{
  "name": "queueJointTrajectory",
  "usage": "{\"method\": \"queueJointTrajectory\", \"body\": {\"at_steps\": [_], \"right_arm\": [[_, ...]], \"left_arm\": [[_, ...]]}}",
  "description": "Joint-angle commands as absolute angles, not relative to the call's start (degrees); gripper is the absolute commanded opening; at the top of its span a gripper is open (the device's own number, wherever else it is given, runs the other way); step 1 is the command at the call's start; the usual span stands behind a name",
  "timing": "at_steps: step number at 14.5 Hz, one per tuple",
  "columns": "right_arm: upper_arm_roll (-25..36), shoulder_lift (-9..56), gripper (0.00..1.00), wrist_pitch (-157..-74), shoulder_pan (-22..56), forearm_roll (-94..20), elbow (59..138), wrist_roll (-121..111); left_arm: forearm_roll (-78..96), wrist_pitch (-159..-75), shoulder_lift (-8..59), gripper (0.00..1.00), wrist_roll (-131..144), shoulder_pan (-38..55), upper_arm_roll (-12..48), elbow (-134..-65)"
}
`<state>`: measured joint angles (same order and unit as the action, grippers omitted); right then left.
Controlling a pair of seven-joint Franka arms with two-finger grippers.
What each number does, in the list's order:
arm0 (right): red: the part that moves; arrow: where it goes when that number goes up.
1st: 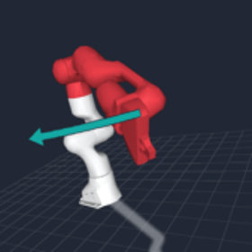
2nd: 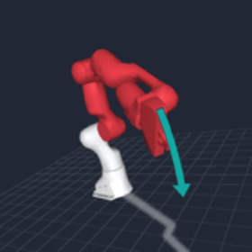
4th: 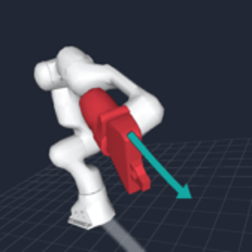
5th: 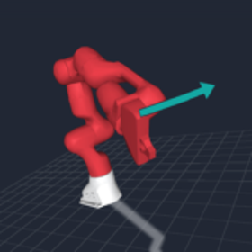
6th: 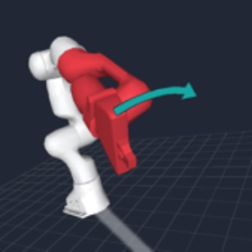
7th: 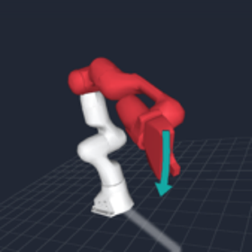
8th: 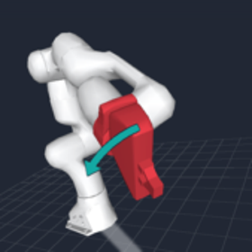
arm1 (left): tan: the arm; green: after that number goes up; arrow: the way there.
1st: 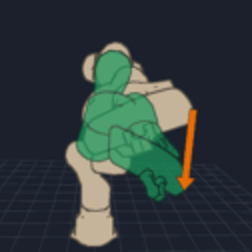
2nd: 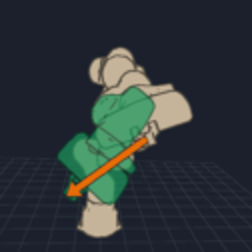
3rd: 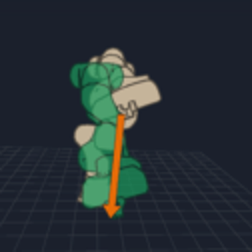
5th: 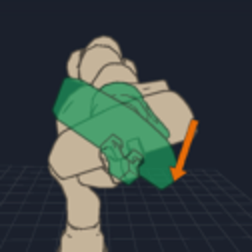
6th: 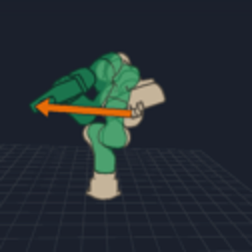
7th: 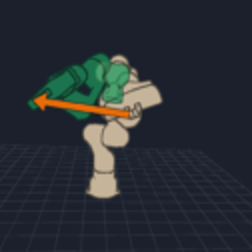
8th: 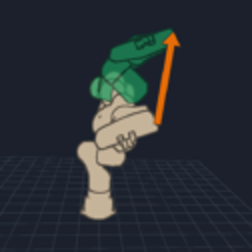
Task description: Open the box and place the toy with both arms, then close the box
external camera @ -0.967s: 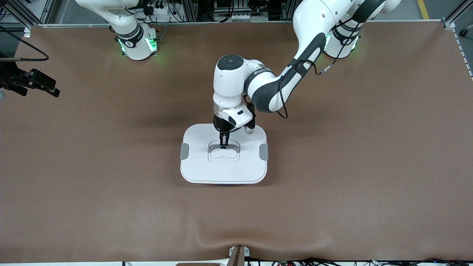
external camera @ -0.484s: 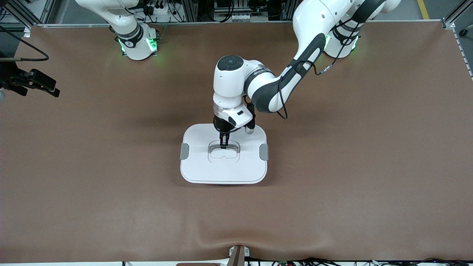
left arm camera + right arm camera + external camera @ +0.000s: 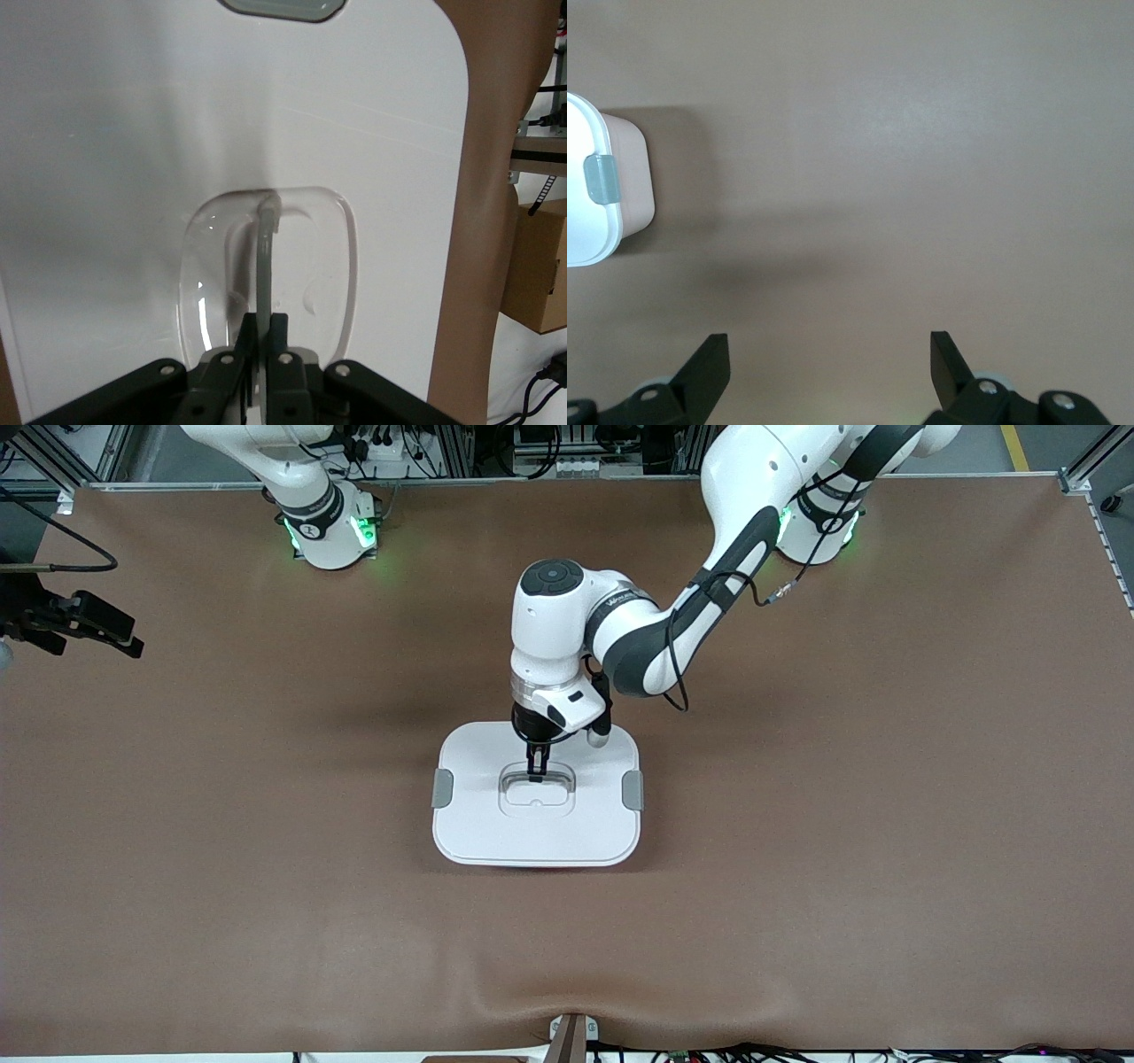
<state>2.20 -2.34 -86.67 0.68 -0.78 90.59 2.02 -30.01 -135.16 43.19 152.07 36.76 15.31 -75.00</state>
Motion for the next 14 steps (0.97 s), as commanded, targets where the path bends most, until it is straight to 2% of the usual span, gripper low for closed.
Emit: {"method": "queueJointTrajectory", "body": {"at_steps": [1, 3, 4, 5, 6, 7, 14], "right_arm": [[1.6, -1.6, 1.0, -85.8, 0.0, 0.1, 89.3, 3.0], [1.6, -1.6, 1.0, -85.8, 0.0, 0.1, 89.3, 2.9], [1.6, -1.5, 1.0, -85.8, 0.1, 0.1, 89.3, 2.8], [1.6, -1.5, 1.0, -85.8, 0.1, 0.1, 89.3, 2.7], [1.6, -1.5, 1.0, -85.8, 0.1, 0.1, 89.3, 2.7], [1.6, -1.5, 1.0, -85.8, 0.1, 0.1, 89.3, 2.7], [1.6, -1.5, 1.0, -85.8, 0.1, 0.1, 89.3, 2.7]], "left_arm": [[-31.2, -134.9, 45.1, 0.03, 152.4, 37.4, 14.9, -73.7], [-31.2, -134.9, 45.2, 0.12, 152.5, 37.4, 14.9, -73.7], [-31.2, -134.9, 45.3, 0.25, 152.5, 37.4, 14.9, -73.7], [-31.3, -134.8, 45.2, 0.59, 152.4, 37.4, 14.9, -73.7], [-31.2, -134.8, 44.9, 0.83, 152.3, 37.2, 14.9, -73.7], [-31.1, -134.8, 44.6, 1.0, 152.0, 37.0, 14.9, -73.7], [-31.0, -130.1, 42.3, 1.0, 150.6, 36.7, 15.6, -73.8]]}}
